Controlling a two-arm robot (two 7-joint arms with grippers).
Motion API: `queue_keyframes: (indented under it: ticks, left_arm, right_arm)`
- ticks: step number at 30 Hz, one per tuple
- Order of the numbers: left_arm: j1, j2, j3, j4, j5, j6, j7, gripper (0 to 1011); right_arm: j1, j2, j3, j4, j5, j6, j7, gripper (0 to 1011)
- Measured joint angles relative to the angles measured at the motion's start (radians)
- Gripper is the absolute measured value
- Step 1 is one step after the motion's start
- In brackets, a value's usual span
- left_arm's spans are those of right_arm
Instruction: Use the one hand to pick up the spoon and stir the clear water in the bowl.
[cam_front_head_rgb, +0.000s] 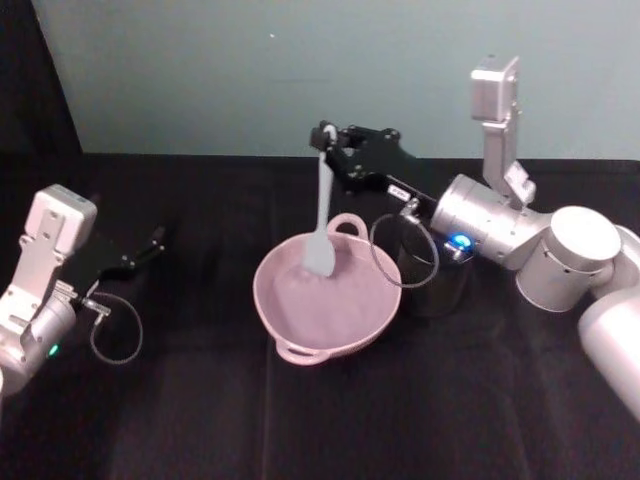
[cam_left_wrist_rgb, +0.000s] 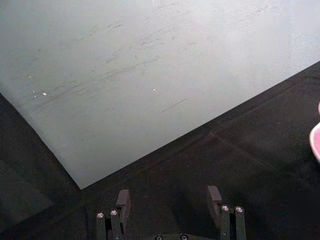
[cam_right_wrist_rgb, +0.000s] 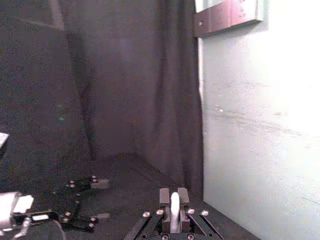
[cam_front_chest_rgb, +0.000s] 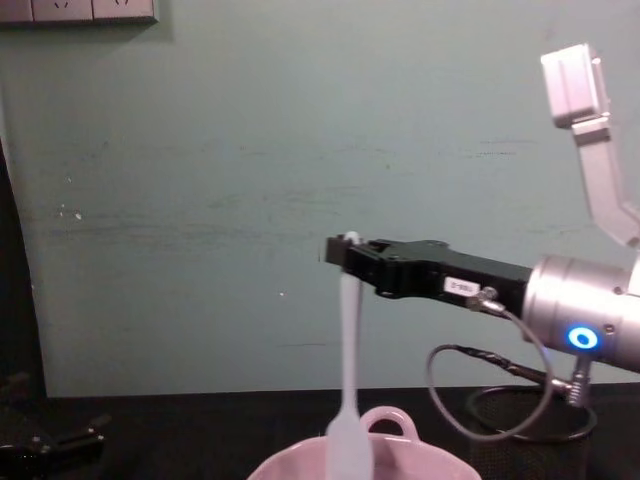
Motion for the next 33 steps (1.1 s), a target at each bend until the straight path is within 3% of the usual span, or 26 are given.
queue_keyframes:
  ticks: [8, 20, 28, 33]
  left_arm:
    - [0.000, 0.000, 0.000, 0.000, 0.000, 0.000, 0.000, 1011]
    - [0.000, 0.000, 0.000, 0.000, 0.000, 0.000, 0.000, 1011]
    - [0.000, 0.000, 0.000, 0.000, 0.000, 0.000, 0.000, 1011]
    - [0.000, 0.000, 0.000, 0.000, 0.000, 0.000, 0.000, 1011]
  right_arm:
    - [-0.043, 0.050, 0.026, -0.058, -0.009, 0.020, -0.025, 105]
    - [-0.147, 0.118, 0.043, -0.224, -0.007, 0.052, -0.044, 105]
    - [-0.174, 0.125, 0.017, -0.284, -0.004, 0.067, -0.035, 105]
    - [-0.162, 0.103, -0.008, -0.275, -0.003, 0.068, -0.023, 105]
